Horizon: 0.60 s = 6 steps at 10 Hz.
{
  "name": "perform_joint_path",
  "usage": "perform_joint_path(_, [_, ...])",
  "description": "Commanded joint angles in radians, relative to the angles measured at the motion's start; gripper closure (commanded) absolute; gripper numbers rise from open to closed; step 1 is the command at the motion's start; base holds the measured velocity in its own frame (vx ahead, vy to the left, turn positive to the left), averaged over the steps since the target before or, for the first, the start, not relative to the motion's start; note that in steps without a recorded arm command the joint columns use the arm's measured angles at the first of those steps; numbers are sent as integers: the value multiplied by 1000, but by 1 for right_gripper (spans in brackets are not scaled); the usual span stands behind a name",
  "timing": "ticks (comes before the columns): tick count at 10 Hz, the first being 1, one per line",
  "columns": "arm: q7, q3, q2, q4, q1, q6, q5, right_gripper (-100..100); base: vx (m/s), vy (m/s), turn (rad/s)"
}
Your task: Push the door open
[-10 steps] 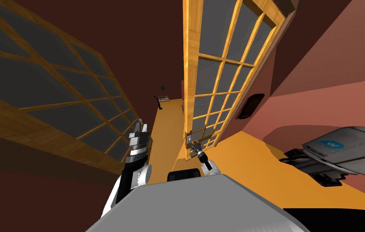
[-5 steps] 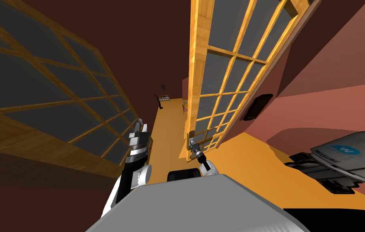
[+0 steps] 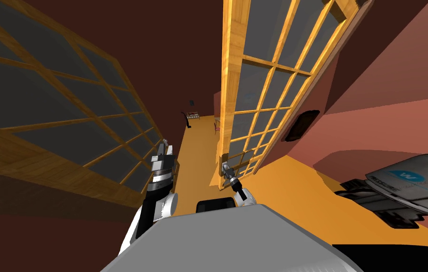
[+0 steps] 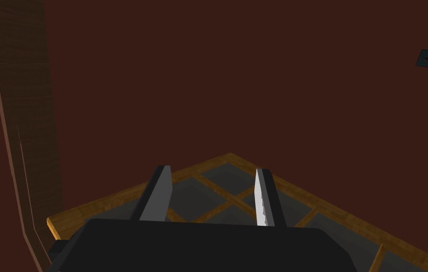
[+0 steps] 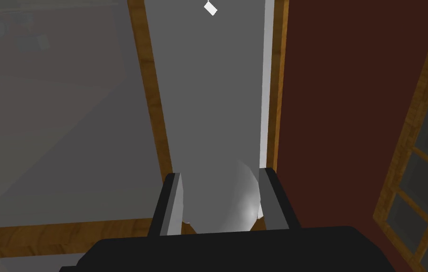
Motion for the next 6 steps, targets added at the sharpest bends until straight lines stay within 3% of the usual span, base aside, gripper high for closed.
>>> perform_joint_path(1, [-30, 0, -6, -6, 1, -1, -12, 100, 24, 7, 38])
perform_joint_path(6, [-163, 4, -26, -11, 6, -10, -78, 100, 36, 11, 49])
